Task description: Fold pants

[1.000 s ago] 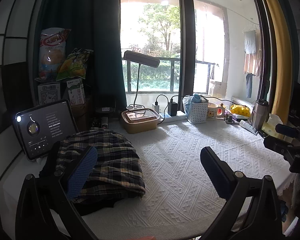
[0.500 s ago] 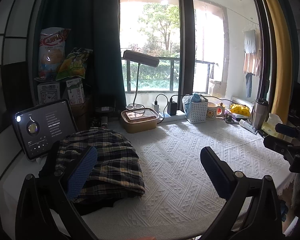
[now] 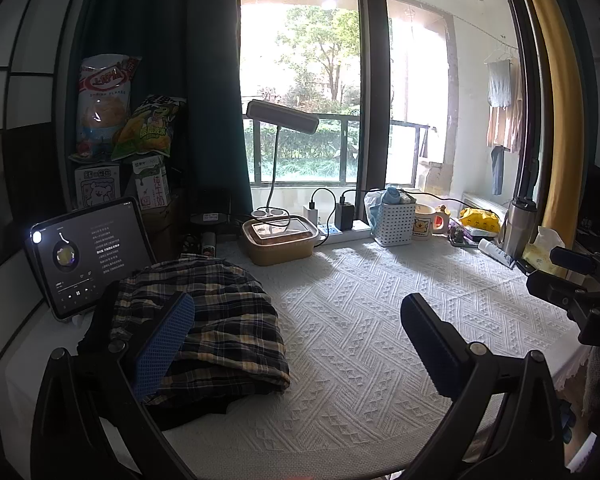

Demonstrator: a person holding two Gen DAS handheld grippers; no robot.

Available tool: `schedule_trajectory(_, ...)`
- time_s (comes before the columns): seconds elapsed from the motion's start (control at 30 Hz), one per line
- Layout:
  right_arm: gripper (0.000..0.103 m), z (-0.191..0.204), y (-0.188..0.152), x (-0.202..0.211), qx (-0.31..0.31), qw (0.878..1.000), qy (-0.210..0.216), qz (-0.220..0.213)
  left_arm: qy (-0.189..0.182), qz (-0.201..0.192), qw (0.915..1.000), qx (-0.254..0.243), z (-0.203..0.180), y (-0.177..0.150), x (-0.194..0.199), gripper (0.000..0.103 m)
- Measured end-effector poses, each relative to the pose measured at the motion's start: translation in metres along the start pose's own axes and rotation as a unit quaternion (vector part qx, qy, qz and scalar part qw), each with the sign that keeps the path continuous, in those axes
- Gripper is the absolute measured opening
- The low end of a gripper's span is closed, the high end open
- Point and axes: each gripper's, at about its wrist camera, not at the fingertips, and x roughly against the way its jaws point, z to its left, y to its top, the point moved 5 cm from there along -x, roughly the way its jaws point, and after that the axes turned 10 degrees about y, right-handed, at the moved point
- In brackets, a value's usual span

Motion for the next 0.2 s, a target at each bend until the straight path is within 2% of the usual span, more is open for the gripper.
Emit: schedule_trajectory(0.2,0.094,0.0003,0.0001,-0.0001,0.000,1.000,0.000,0.000,0.000,-0.004,1.0000,-0.002,-0.0008,-0.0009,0.0006,0.102)
